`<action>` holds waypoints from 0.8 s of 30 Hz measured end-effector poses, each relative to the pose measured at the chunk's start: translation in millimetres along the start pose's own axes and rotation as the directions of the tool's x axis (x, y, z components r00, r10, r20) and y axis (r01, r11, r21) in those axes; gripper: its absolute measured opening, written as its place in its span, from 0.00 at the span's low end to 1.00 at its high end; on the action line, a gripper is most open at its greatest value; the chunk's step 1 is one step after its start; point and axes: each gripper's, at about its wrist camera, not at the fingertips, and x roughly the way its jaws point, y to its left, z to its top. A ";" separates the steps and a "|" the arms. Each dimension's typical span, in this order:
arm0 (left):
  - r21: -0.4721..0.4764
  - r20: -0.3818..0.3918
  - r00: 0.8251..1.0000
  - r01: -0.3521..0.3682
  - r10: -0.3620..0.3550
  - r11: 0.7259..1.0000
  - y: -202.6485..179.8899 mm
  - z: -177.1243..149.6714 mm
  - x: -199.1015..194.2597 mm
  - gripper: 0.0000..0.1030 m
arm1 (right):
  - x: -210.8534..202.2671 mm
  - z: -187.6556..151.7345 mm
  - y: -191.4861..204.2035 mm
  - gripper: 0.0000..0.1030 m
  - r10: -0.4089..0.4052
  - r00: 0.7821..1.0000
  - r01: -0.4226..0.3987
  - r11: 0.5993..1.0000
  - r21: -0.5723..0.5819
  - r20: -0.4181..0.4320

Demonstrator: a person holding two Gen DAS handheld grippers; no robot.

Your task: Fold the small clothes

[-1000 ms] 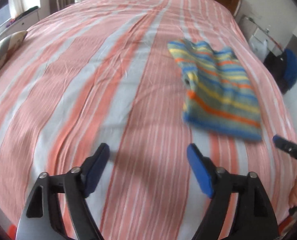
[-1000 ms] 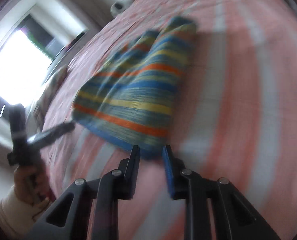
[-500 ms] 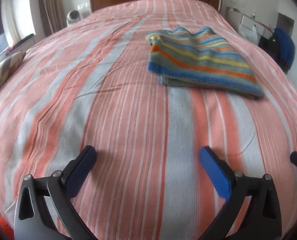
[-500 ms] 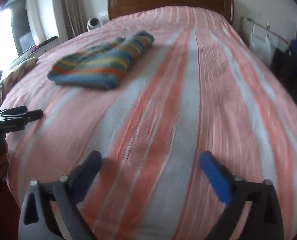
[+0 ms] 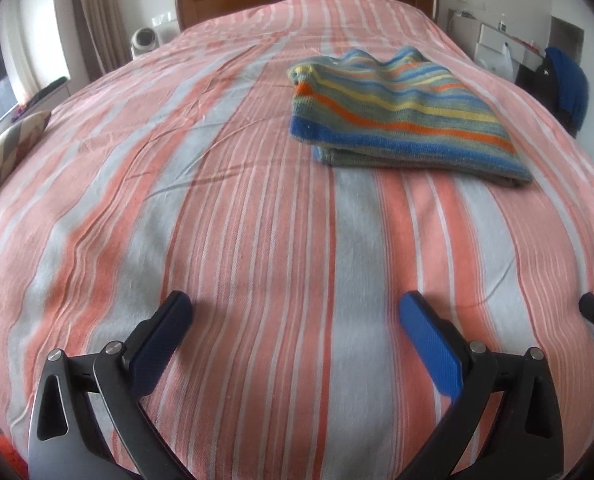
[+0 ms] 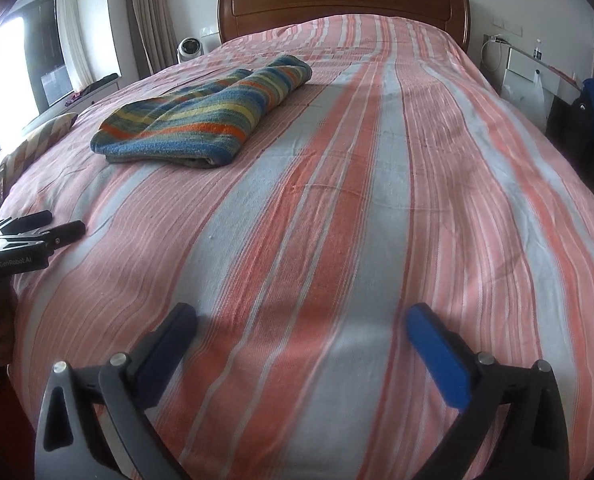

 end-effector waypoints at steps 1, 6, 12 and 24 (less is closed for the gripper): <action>0.001 -0.001 1.000 -0.001 0.001 1.000 -0.2 0.2 0.0 0.99 | 0.4 0.2 0.4 1.00 -0.002 1.000 0.002 1.000 -0.002 -0.002; 0.004 -0.003 1.000 -0.005 0.005 1.000 -1.5 -0.1 0.0 0.99 | 1.9 1.6 0.8 1.00 -0.002 1.000 0.002 1.000 -0.001 -0.014; 0.003 -0.002 1.000 -0.005 0.005 1.000 -1.6 -0.1 0.0 0.99 | 2.6 2.4 2.2 1.00 -0.008 1.000 0.008 1.000 -0.003 -0.021; 0.004 -0.003 1.000 -0.006 0.006 1.000 -1.8 0.0 0.2 0.99 | 3.7 2.6 2.2 1.00 -0.008 1.000 0.008 1.000 -0.003 -0.026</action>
